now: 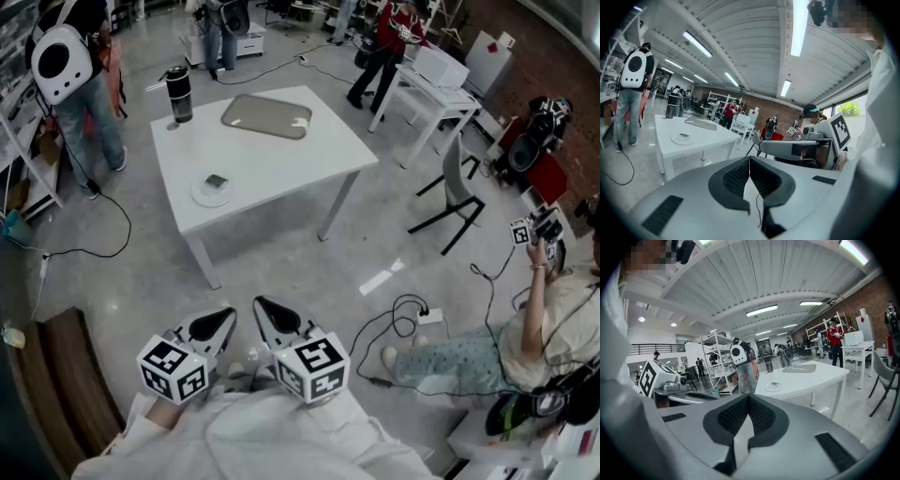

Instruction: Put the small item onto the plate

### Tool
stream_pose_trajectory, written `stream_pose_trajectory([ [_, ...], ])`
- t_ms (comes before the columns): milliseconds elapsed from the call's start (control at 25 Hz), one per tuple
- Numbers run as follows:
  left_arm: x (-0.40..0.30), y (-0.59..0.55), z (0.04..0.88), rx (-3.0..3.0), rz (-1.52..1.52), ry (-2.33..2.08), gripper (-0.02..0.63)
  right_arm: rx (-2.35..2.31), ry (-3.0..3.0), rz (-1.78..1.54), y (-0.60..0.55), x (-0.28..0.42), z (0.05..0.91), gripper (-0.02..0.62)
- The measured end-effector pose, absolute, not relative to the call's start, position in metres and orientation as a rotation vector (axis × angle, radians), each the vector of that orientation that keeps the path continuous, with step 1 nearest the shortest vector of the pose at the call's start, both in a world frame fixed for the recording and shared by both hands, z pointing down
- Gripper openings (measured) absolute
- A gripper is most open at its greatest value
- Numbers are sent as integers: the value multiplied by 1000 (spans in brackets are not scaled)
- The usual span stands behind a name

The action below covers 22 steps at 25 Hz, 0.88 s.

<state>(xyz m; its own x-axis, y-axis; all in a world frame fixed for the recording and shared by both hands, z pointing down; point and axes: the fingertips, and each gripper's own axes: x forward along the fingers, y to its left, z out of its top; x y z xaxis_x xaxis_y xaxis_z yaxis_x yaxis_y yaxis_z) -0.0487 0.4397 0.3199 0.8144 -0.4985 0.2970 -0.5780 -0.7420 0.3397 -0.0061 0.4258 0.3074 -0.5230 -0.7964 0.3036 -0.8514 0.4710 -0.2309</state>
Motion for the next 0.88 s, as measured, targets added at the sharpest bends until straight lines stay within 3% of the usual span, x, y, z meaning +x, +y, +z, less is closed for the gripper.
stream_pose_trajectory([
  [880, -24, 435, 341, 2498, 253, -840, 11, 1301, -2650, 613, 429, 12, 323, 15],
])
